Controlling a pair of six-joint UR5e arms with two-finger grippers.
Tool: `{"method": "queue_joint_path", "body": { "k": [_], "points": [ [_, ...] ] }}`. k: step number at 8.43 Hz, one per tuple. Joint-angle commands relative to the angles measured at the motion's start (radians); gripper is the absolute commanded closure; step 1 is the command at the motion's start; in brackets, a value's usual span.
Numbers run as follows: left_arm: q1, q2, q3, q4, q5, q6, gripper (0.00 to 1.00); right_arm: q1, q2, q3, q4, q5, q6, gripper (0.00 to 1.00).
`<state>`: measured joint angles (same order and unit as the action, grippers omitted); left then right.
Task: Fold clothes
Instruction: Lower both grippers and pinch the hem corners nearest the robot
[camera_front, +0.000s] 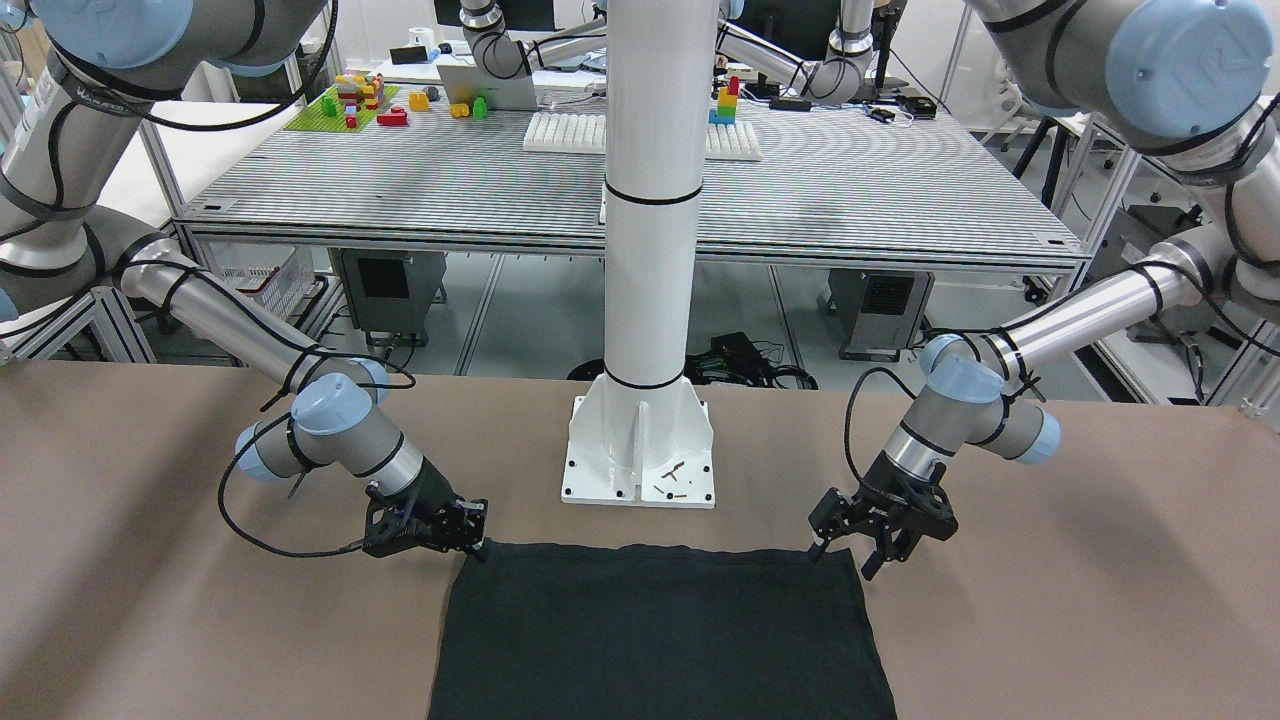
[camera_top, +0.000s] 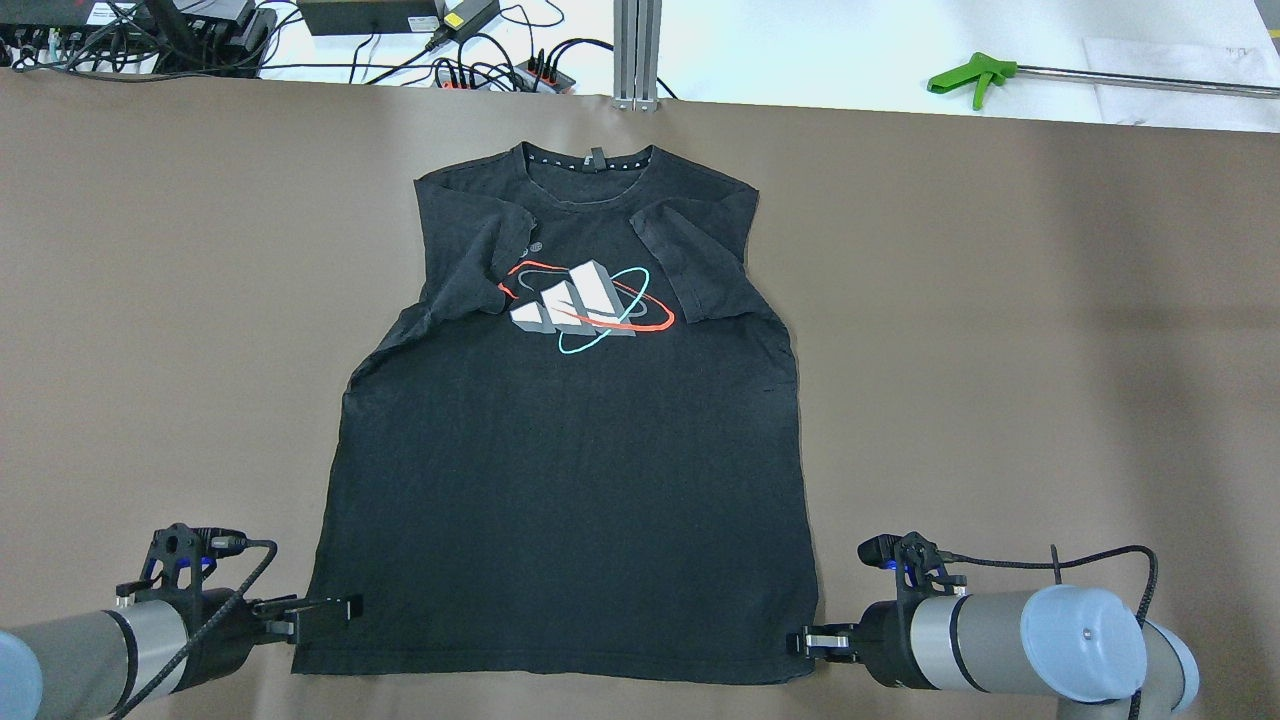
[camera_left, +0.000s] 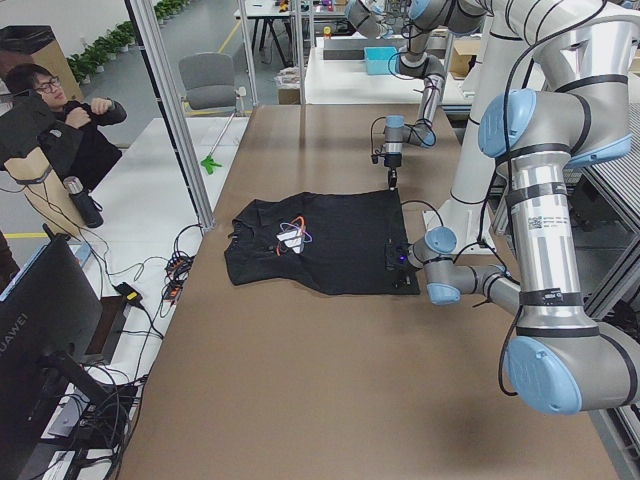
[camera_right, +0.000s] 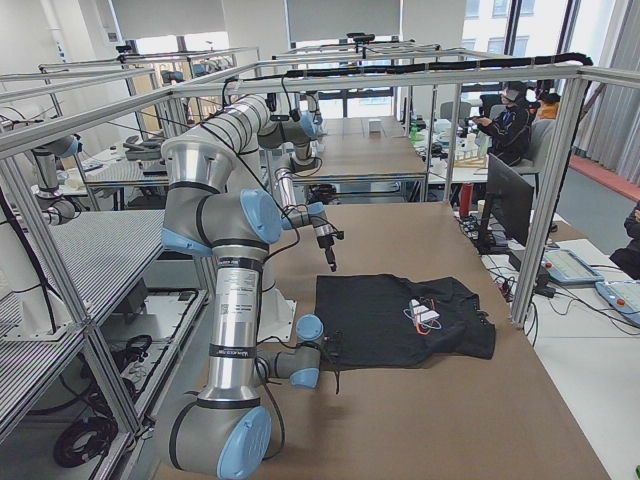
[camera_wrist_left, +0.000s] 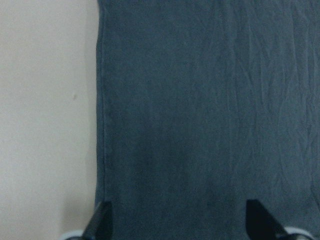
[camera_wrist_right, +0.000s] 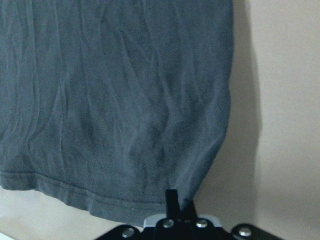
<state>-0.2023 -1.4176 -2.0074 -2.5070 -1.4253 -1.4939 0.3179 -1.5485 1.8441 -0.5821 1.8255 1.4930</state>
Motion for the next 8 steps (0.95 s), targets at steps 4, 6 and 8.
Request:
{"method": "queue_joint_path", "body": {
  "k": [4,6,8],
  "points": [
    [0.083,0.028,0.041,-0.001,0.085,-0.023,0.09,0.001,0.002,0.004,0.001,0.000,0.000,1.00],
    [0.108,0.032,0.038,0.000,0.144,-0.022,0.45,0.001,0.004,0.001,0.001,-0.002,0.000,1.00],
    [0.130,0.035,0.038,0.002,0.164,-0.008,0.84,0.001,0.007,0.001,-0.001,0.001,0.000,1.00]
  ]
}}
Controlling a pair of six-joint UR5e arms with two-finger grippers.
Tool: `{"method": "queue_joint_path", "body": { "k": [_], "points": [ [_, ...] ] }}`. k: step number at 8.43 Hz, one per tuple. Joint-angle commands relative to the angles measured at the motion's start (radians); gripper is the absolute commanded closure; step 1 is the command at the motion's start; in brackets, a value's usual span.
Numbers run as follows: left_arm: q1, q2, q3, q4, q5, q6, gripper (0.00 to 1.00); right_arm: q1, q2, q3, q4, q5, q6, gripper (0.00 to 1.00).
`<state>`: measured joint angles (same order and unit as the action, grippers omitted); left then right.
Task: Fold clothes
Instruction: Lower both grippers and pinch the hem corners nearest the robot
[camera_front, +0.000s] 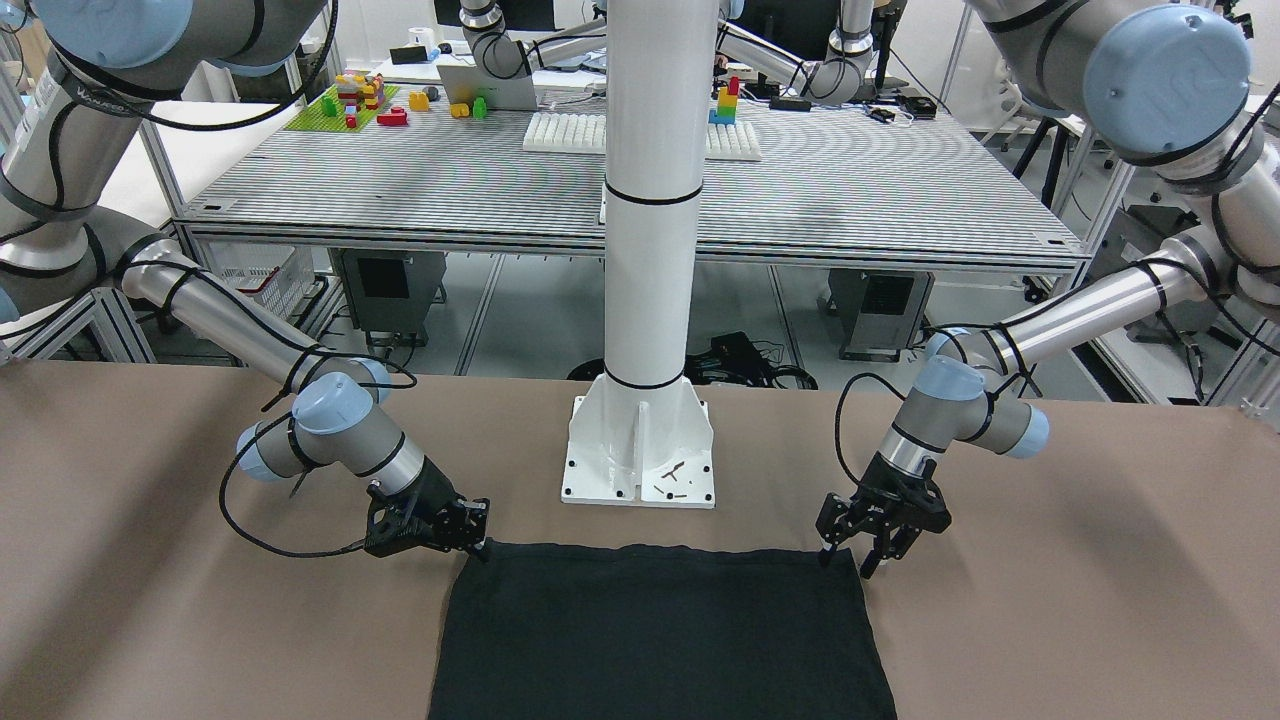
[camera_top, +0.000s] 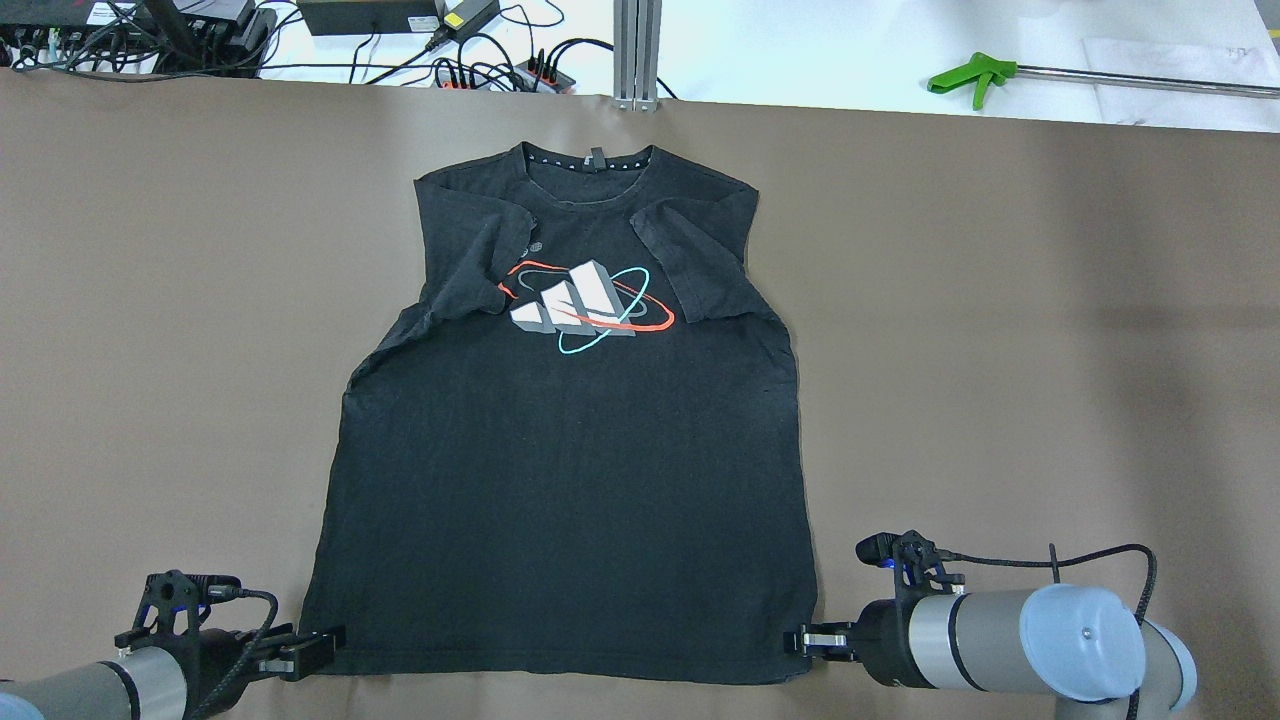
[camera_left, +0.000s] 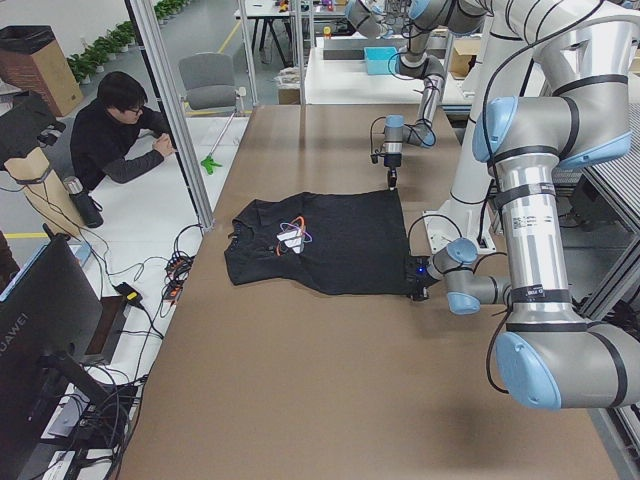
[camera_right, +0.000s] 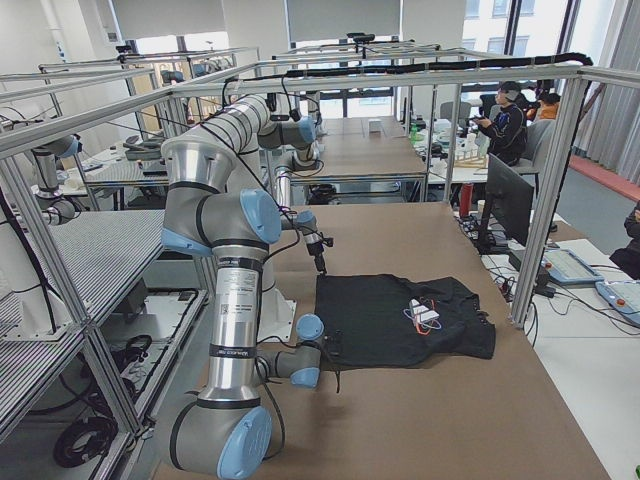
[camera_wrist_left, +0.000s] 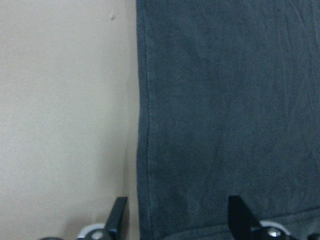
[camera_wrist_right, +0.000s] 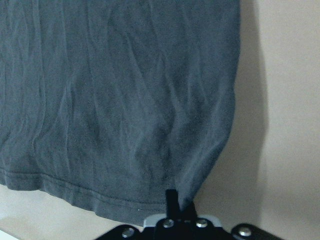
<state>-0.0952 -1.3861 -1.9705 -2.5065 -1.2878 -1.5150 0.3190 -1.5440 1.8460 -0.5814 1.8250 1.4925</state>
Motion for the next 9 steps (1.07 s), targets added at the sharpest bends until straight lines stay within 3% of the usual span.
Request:
{"method": "queue_joint_path", "body": {
  "k": [1,3,6,7,8,9],
  "points": [
    [0.057,0.004,0.004,0.003,0.080,0.015,0.93,0.000,0.002,0.001,-0.001,0.002,0.000,1.00],
    [0.066,-0.002,-0.007,0.005,0.081,0.015,1.00,0.002,0.002,0.001,-0.001,0.000,0.003,1.00],
    [0.048,0.002,-0.120,0.005,-0.037,0.013,1.00,0.023,-0.001,0.037,-0.001,0.045,0.009,1.00],
    [0.005,-0.019,-0.126,-0.006,-0.123,0.013,1.00,0.046,-0.025,0.086,0.000,0.101,0.015,1.00],
    [-0.099,-0.062,-0.133,-0.012,-0.266,0.015,1.00,0.060,-0.101,0.157,0.036,0.146,0.015,1.00],
    [-0.235,-0.082,-0.136,-0.029,-0.477,0.028,1.00,0.075,-0.192,0.201,0.152,0.201,0.026,1.00]
  ]
}}
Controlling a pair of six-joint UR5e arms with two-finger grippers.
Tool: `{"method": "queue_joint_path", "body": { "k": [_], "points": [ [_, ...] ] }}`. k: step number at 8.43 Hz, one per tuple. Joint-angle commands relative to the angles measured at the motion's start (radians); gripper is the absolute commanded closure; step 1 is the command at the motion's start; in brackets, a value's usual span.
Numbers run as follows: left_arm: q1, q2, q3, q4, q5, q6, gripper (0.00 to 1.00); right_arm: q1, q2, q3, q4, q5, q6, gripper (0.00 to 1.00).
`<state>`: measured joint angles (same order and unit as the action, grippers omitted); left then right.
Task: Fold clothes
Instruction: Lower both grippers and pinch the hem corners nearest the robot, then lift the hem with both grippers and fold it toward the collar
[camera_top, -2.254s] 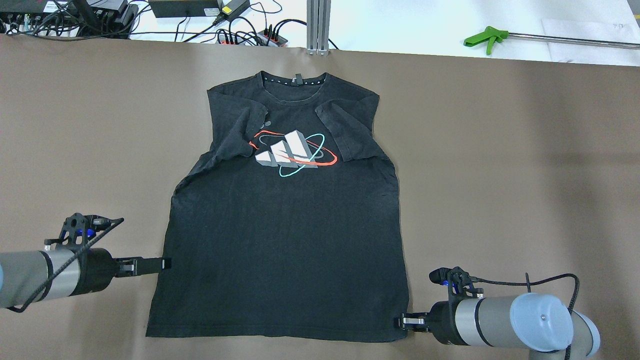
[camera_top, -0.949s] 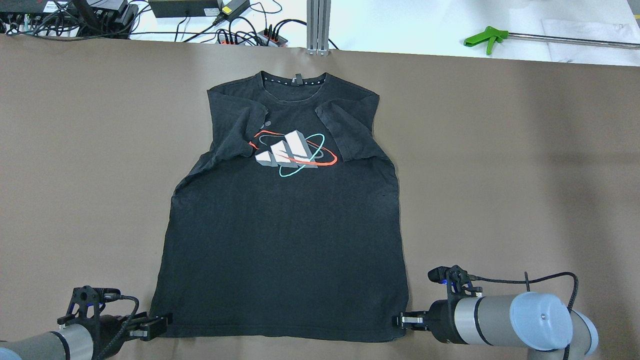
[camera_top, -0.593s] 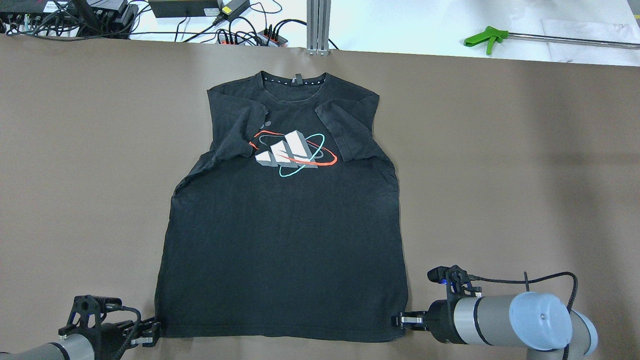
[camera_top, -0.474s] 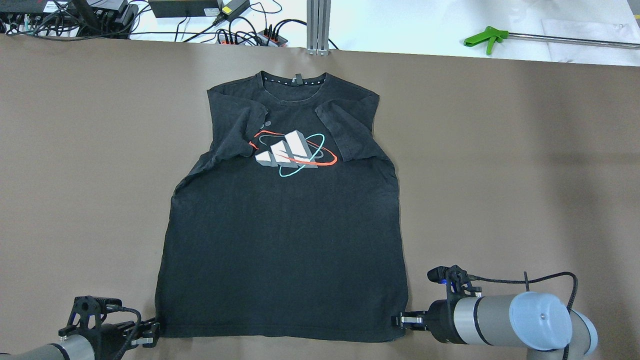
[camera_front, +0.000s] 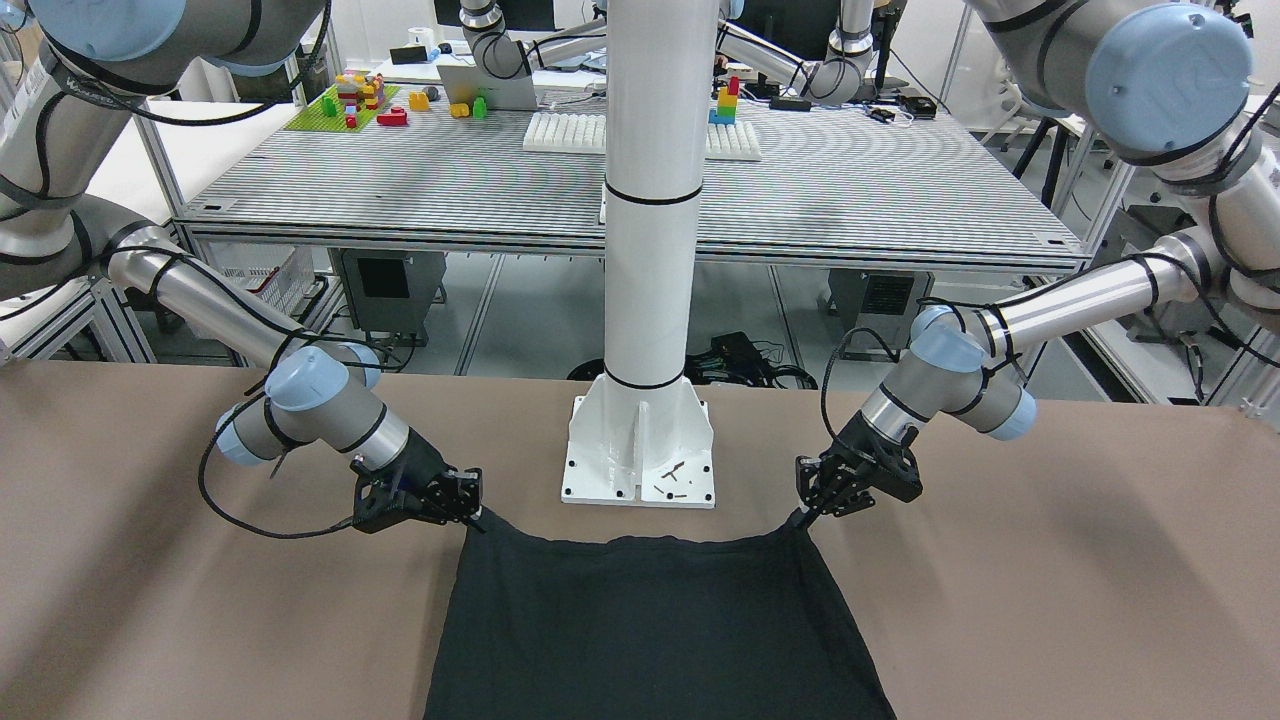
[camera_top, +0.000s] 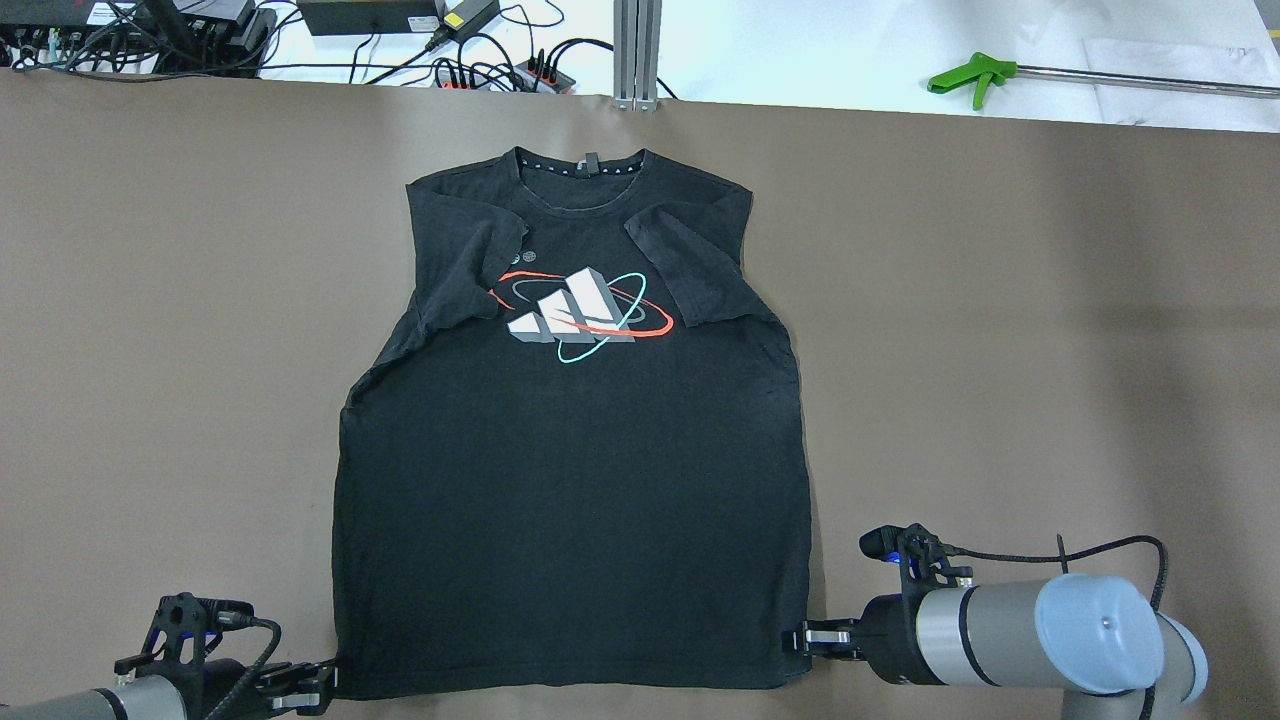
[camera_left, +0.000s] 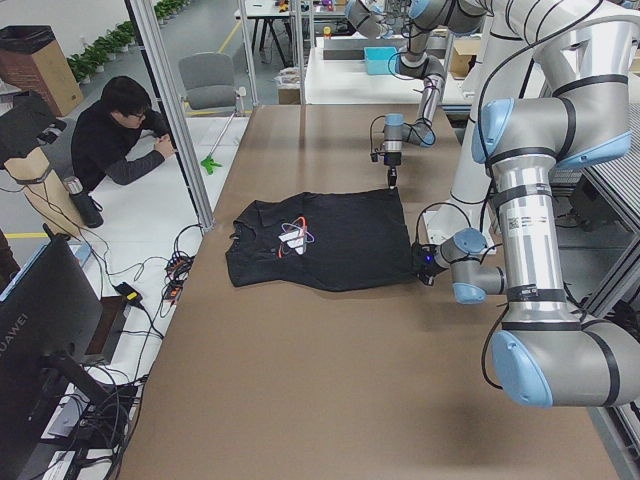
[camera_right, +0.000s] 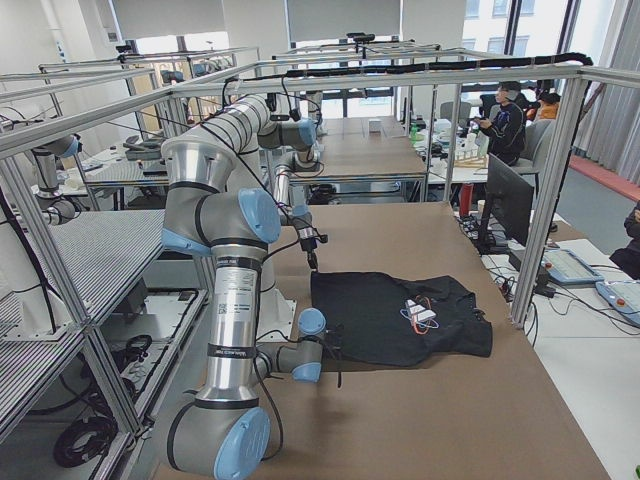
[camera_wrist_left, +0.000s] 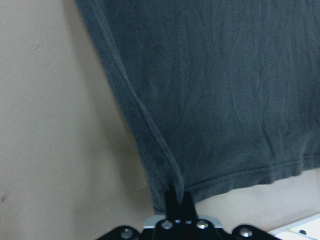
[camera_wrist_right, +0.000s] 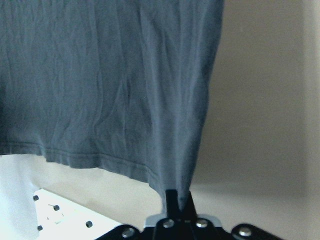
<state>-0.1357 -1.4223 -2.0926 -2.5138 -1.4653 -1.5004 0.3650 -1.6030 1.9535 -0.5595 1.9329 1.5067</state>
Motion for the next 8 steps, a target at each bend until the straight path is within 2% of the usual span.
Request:
{"method": "queue_joint_path", "body": {
  "k": [1,3,4,6,8],
  "points": [
    [-0.255,-0.090,-0.021,-0.040,-0.399,0.035,1.00,0.055,-0.180,0.096,0.264,0.171,0.086,1.00],
    [-0.260,-0.122,-0.038,-0.063,-0.473,0.087,1.00,0.101,-0.251,0.097,0.485,0.271,0.182,1.00],
    [-0.260,-0.122,-0.041,-0.138,-0.553,0.103,1.00,0.101,-0.270,0.091,0.580,0.293,0.232,1.00],
    [-0.256,-0.118,-0.056,-0.195,-0.622,0.098,1.00,0.097,-0.247,0.088,0.670,0.319,0.347,1.00],
    [-0.263,-0.113,-0.041,-0.207,-0.629,0.094,1.00,0.115,-0.215,0.035,0.672,0.307,0.369,1.00]
  ]
}}
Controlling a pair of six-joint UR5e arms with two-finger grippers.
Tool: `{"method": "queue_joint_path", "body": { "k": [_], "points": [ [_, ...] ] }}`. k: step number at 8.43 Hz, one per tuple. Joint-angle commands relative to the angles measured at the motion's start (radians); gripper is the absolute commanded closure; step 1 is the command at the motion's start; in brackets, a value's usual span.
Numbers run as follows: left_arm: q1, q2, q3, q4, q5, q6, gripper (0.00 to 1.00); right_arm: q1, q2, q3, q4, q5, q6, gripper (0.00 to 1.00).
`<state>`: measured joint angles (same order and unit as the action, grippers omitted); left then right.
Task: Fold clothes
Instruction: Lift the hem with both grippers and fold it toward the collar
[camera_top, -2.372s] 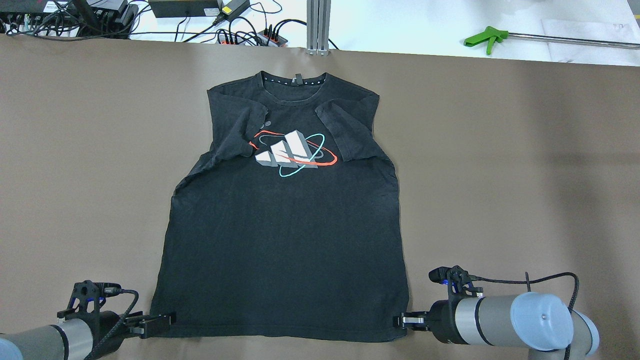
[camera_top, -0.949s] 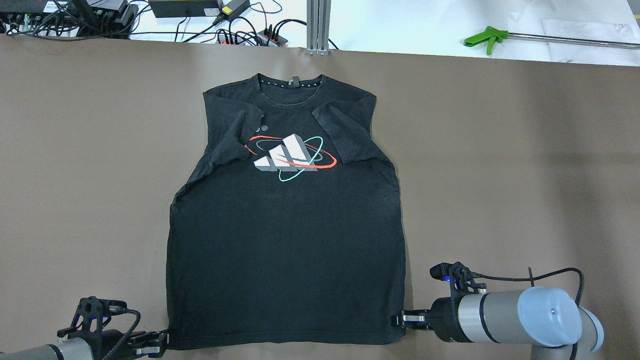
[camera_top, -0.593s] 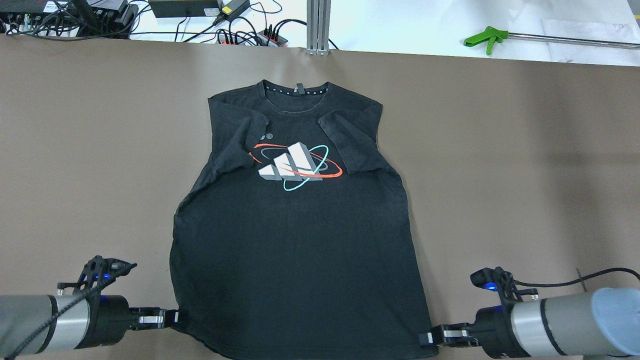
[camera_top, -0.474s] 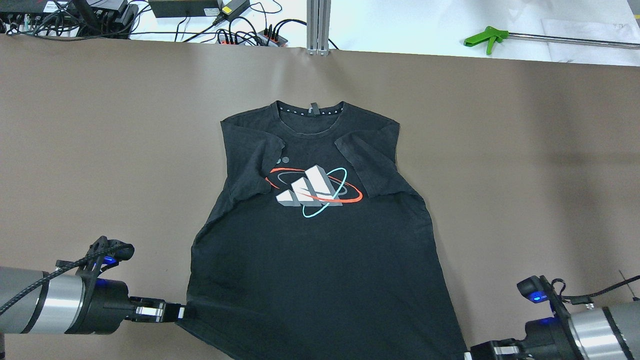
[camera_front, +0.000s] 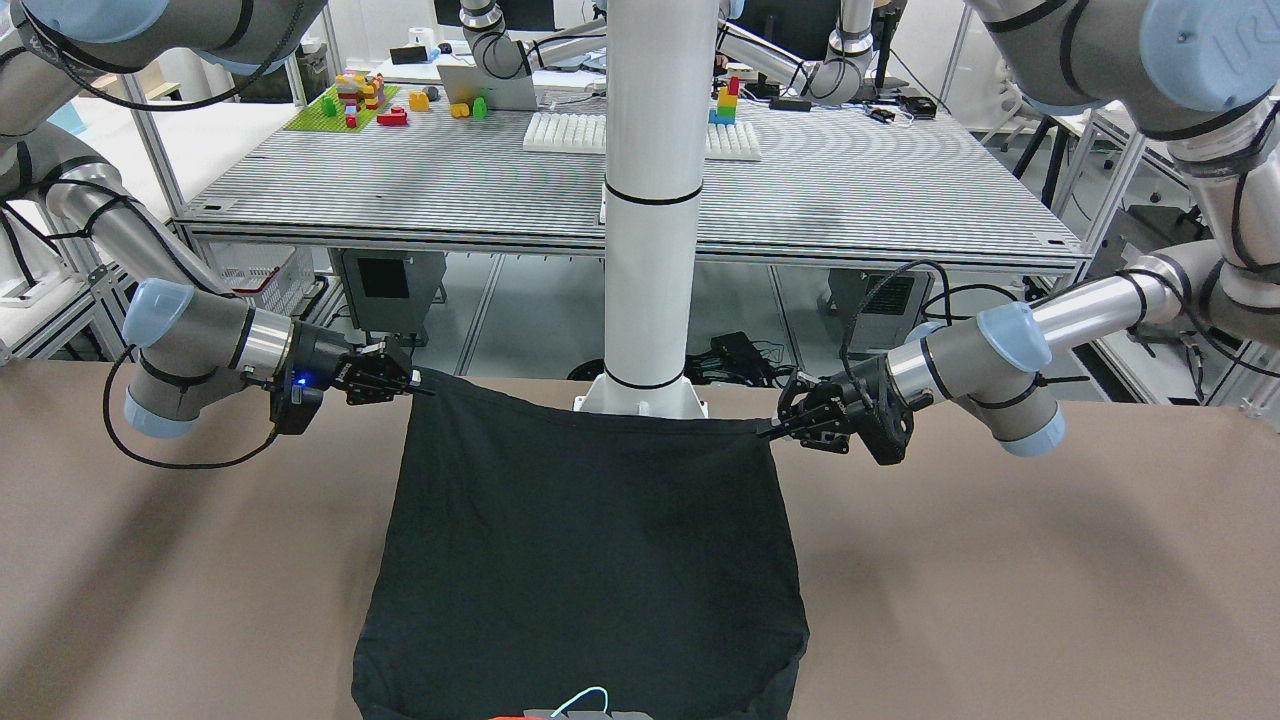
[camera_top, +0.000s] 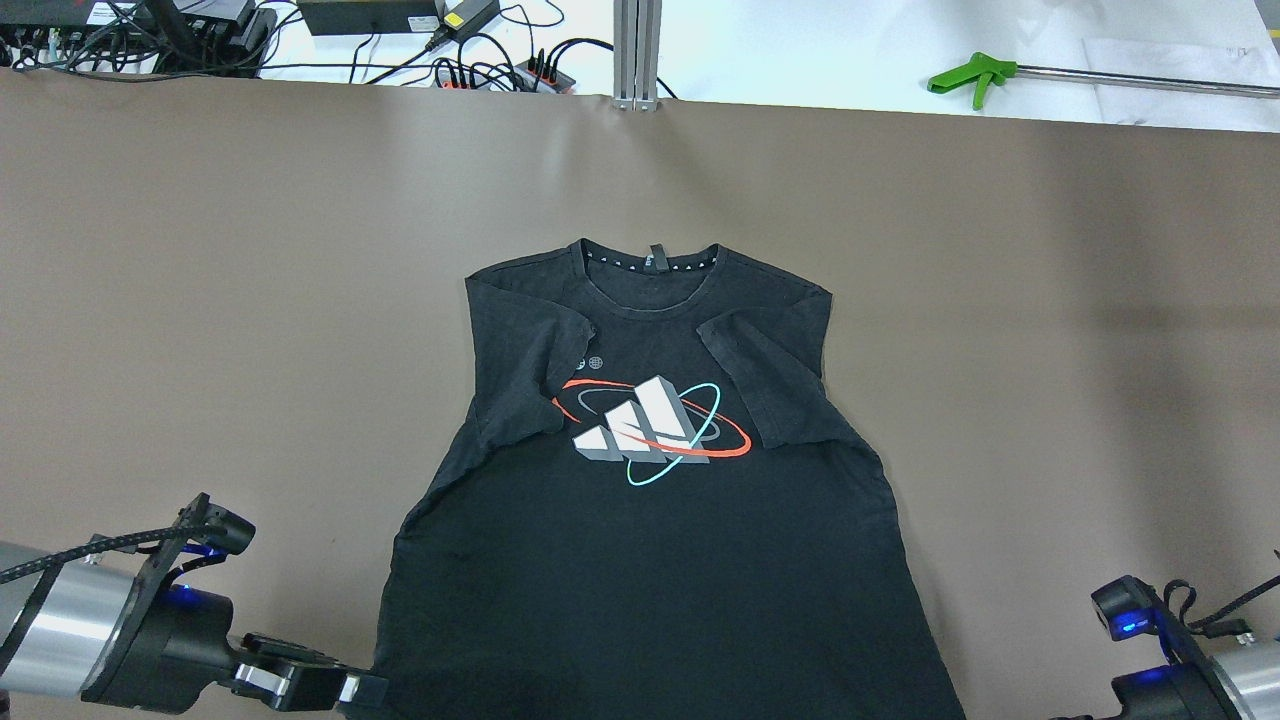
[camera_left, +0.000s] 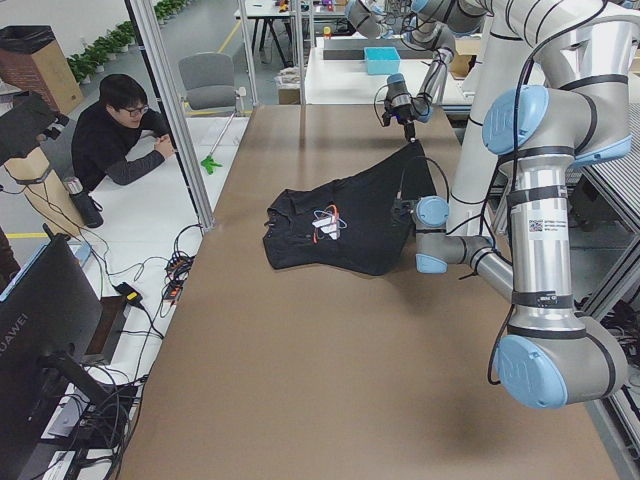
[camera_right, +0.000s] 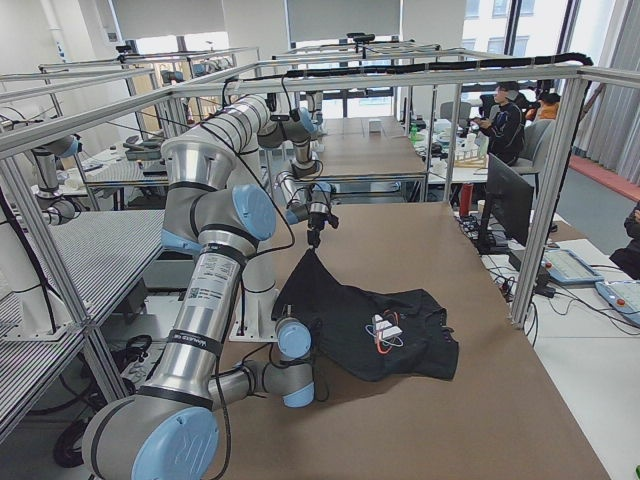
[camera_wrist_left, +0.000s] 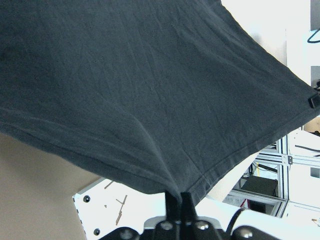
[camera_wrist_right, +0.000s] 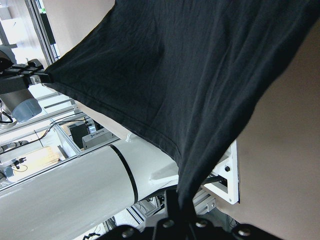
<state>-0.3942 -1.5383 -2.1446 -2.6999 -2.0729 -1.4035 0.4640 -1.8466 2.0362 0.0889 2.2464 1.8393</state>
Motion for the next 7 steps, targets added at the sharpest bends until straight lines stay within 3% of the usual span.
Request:
{"method": "queue_joint_path", "body": {
  "k": [1,3,7],
  "points": [
    [-0.044,-0.006,0.035,-0.009,-0.007,-0.024,1.00,0.089,0.082,-0.130,0.022,0.002,0.023,1.00],
    [-0.159,-0.051,0.106,0.002,-0.019,-0.075,1.00,0.172,0.176,-0.256,0.017,0.009,0.018,1.00],
    [-0.254,-0.238,0.115,0.236,-0.021,-0.130,1.00,0.369,0.236,-0.284,0.000,0.035,0.015,1.00]
  ]
}}
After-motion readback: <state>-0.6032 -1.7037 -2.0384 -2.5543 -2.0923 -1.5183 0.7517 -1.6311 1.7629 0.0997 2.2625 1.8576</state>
